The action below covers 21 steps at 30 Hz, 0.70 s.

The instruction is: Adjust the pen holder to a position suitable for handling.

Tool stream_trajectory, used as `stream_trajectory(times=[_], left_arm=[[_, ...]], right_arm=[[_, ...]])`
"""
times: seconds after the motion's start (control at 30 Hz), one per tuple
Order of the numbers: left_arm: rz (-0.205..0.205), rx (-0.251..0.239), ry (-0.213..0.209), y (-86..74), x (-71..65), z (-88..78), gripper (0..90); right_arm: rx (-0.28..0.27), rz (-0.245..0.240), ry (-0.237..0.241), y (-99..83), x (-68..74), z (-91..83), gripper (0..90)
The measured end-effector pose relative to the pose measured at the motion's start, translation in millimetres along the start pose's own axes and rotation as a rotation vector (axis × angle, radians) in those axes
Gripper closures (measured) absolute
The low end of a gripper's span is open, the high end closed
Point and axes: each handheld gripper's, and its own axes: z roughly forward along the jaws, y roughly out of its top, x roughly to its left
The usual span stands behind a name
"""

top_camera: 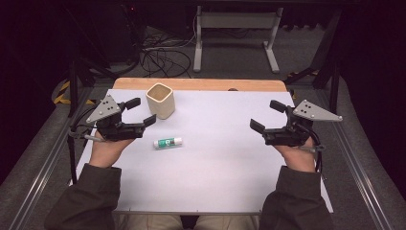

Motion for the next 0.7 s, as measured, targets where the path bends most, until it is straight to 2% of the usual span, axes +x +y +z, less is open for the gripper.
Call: stream_trajectory(times=[0.13,0.37,0.6,0.7], left_arm=[[-0.006,0.015,-0.013,-3.0,1.2,7.2,19.5],[0.010,0.066,-0.045,-9.7,0.6,24.1,22.9],[-0.028,0.094,-0.076,-14.2,1.2,36.4,22.9],[-0.025,0.104,-0.085,-15.7,1.0,40.3,23.2]], right_arm=[[-0.005,-0.003,0.006,0.0,-0.4,-0.7,0.2],[0.001,-0.010,0.017,-0.1,-0.3,0.0,0.2],[0.001,-0.009,0.020,0.0,-0.2,0.4,0.3],[0.000,-0.011,0.021,-0.2,-0.1,1.3,0.3]])
